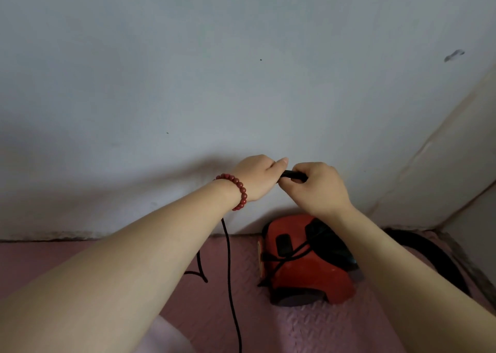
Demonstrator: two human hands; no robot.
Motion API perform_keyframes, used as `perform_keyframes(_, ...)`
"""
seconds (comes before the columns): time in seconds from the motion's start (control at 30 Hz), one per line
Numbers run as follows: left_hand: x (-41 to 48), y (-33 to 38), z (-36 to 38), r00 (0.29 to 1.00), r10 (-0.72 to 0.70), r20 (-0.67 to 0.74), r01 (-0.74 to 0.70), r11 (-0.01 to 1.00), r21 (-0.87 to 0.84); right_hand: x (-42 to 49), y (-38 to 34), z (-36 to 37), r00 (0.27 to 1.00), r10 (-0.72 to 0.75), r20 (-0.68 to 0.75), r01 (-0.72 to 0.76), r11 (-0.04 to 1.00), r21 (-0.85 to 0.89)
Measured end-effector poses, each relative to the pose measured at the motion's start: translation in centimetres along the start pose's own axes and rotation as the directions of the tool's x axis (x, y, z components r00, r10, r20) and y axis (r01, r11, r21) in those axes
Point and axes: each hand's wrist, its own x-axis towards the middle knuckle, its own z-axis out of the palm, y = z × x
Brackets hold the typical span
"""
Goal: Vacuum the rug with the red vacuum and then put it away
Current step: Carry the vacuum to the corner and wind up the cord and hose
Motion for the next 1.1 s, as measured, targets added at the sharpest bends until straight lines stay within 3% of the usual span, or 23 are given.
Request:
perform_keyframes(0.17,0.3,0.3,-0.5,0.988,0.067,-0.141,-0.084,0.99,-0.117,0.6,-0.2,-0.4,0.986,0.158,-0.047,-0.123,0.895,0.43)
perform_keyframes(0.23,0.6,-0.3,-0.8,0.984,0.033,-0.175,-0.072,0.972,-0.224,1.0,-0.2,-1.1,0.969,0.232,-0.082,-0.137,0.785,0.604)
perform_keyframes(0.4,1.0,-1.8,-1.0,0.988,-0.142,-0.063,0.098,0.887,-0.452,1.9,0.6,-2.6,0.876,0.481,-0.015,-0.208,0.407,0.89)
perform_keyframes(0.43,0.9,-2.0,-1.1,0.982,-0.179,-0.058,0.13,0.868,-0.48,1.8,0.8,-2.7,0.872,0.488,-0.017,-0.22,0.422,0.88)
perform_keyframes(0.53,1.1,-2.4,-1.7,0.953,-0.265,-0.147,0.149,0.832,-0.534,1.6,1.4,-2.4,0.922,0.386,-0.021,-0.265,0.67,0.693)
perform_keyframes(0.63,1.4,-2.3,-2.5,0.914,-0.325,-0.241,0.129,0.799,-0.588,1.6,1.8,-2.3,0.947,0.291,0.139,-0.32,0.902,0.292)
perform_keyframes(0.7,1.4,-2.0,-2.4,0.904,-0.34,-0.258,0.125,0.789,-0.602,1.3,2.0,-2.2,0.892,0.272,0.361,-0.271,0.961,-0.054)
perform_keyframes(0.8,1.4,-1.9,-1.6,0.91,-0.316,-0.267,0.143,0.845,-0.515,0.2,1.9,-1.0,0.733,0.261,0.628,-0.147,0.962,-0.229)
perform_keyframes(0.87,1.3,-1.9,-1.3,0.916,-0.301,-0.265,0.154,0.874,-0.46,-0.4,1.5,-0.2,0.696,0.197,0.69,-0.08,0.977,-0.198)
perform_keyframes(0.93,1.3,-1.9,-1.1,0.931,-0.244,-0.27,0.132,0.917,-0.375,-0.5,0.7,0.5,0.731,0.13,0.67,-0.182,0.983,0.008)
perform_keyframes(1.03,1.0,-1.4,-0.5,0.97,-0.107,-0.22,0.051,0.968,-0.247,0.0,-0.7,0.9,0.856,0.2,0.476,-0.43,0.788,0.441)
perform_keyframes(1.1,0.9,-0.9,-0.2,0.984,-0.064,-0.167,0.022,0.97,-0.244,0.4,-0.9,1.0,0.89,0.293,0.35,-0.445,0.73,0.519)
